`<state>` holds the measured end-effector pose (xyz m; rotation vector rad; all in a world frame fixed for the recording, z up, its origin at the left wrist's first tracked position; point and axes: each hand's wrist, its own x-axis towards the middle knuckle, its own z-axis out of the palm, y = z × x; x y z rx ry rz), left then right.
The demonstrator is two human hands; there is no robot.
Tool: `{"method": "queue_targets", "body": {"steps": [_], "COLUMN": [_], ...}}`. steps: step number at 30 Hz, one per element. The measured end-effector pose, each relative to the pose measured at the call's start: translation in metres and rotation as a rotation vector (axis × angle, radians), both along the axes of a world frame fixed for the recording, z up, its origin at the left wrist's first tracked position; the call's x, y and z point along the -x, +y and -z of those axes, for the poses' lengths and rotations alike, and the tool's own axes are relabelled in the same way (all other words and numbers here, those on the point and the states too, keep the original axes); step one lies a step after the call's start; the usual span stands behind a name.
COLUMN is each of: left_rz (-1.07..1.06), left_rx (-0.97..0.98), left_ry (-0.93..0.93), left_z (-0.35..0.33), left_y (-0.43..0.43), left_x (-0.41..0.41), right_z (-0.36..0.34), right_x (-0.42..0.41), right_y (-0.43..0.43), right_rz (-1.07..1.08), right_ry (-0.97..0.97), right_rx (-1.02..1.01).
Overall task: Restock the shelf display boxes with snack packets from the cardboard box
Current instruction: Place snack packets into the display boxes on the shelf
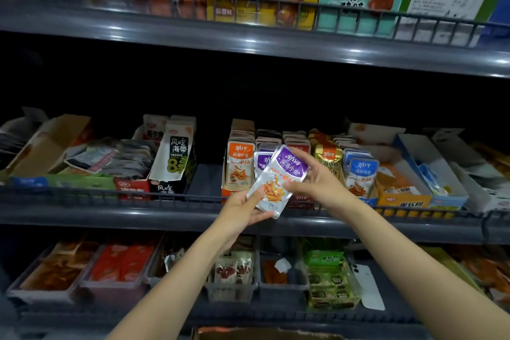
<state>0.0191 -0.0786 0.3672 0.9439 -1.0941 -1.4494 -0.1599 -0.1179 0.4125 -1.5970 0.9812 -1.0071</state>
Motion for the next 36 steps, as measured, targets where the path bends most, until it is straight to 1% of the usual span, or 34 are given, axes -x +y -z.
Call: {"method": "queue_targets", "body": {"steps": [3,5,7,10,12,14,20,23,25,27,31,36], "left_rz": [-0.020,-0.106,-0.207,-0.230,-0.202,-0.168,-0.186,-0.188,-0.193,-0.196,-0.190,-0.177], "left_rx": [0.070,0.169,0.279,0.395,0.423,0.407,0.409,0.420,0.420,0.429,0.443,0.428], "left_ry": [-0.109,-0.211,-0.404,-0.707,-0.858,-0.950,-0.937,-0.920,-0.920,-0.930,-0.924,-0.937], "left_z": [-0.007,-0.009,-0.008,0.001,0.008,0.013,0.021,0.025,0.027,0.028,0.028,0.026], "left_y": [-0.016,-0.029,-0.041,-0.055,-0.063,-0.069,-0.076,-0.078,-0.078,-0.078,-0.079,-0.078], "left_x": [0.001,-0.003,-0.010,-0.019,-0.021,-0.020,-0.016,-0.016,-0.017,-0.016,-0.016,-0.016], "right_z": [-0.008,-0.012,-0.014,-0.009,-0.003,0.002,0.019,0.025,0.030,0.035,0.040,0.035], "right_x": [0.000,0.001,0.001,-0.003,-0.008,-0.011,-0.015,-0.018,-0.018,-0.017,-0.018,-0.020], "right_y": [-0.016,-0.029,-0.045,-0.066,-0.076,-0.082,-0.085,-0.086,-0.089,-0.091,-0.092,-0.087], "right_rz": [0.048,0.115,0.173,0.205,0.200,0.185,0.079,0.083,0.105,0.107,0.044,0.070], "right_ry": [0.020,0.009,0.022,0.114,0.171,0.254,0.474,0.689,0.793,0.839,0.845,0.924], "right_rx": [0.071,0.149,0.204,0.253,0.277,0.306,0.382,0.502,0.598,0.620,0.568,0.567]}}
